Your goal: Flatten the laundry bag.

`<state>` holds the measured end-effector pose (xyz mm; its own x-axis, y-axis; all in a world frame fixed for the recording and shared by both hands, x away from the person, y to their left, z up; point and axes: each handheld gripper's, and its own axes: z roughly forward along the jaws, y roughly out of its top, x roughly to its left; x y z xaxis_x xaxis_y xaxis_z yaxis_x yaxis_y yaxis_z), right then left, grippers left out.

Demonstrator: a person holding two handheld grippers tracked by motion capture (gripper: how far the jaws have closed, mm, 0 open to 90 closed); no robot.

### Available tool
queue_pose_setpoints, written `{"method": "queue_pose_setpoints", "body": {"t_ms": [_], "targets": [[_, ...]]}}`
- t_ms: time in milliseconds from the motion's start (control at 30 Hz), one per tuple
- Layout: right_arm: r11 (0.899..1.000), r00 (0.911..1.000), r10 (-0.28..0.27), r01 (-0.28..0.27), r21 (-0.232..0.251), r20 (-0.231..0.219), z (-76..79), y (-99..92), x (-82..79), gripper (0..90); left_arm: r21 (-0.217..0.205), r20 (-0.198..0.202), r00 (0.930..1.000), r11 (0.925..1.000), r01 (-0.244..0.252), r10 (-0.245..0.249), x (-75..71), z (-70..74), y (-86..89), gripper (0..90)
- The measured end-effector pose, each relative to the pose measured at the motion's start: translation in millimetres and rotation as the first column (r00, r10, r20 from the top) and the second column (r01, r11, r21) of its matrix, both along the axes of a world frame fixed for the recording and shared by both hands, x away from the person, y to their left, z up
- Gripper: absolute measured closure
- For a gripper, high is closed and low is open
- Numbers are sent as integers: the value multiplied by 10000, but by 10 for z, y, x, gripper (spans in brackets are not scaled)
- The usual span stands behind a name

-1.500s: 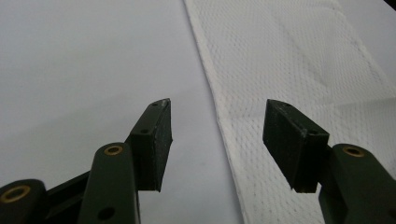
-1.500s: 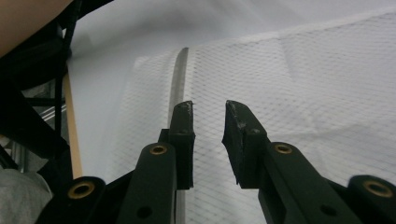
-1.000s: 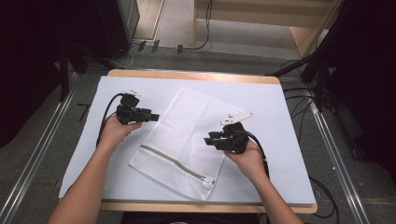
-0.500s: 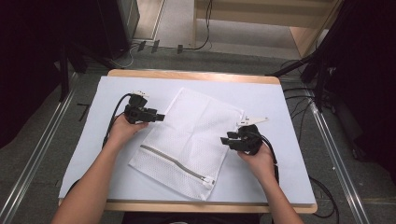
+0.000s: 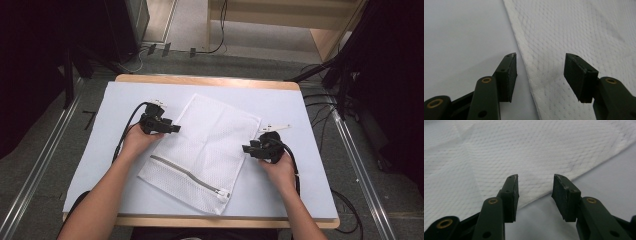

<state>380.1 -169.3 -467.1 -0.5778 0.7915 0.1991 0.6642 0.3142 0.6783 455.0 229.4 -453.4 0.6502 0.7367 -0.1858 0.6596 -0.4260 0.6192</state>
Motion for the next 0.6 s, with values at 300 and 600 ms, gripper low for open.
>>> {"method": "queue_pose_setpoints", "body": {"t_ms": [300,600], "targets": [[9993,9993,-373,373,-48,-26,-55,-27,44,559,-207,-93,9996,9994,-286,284,-8,-8,-5,435],[9986,9986,-518,517,71,129,-79,48,32,551,-317,-286,9982,9980,-543,534,-10,-2,-9,508]]}}
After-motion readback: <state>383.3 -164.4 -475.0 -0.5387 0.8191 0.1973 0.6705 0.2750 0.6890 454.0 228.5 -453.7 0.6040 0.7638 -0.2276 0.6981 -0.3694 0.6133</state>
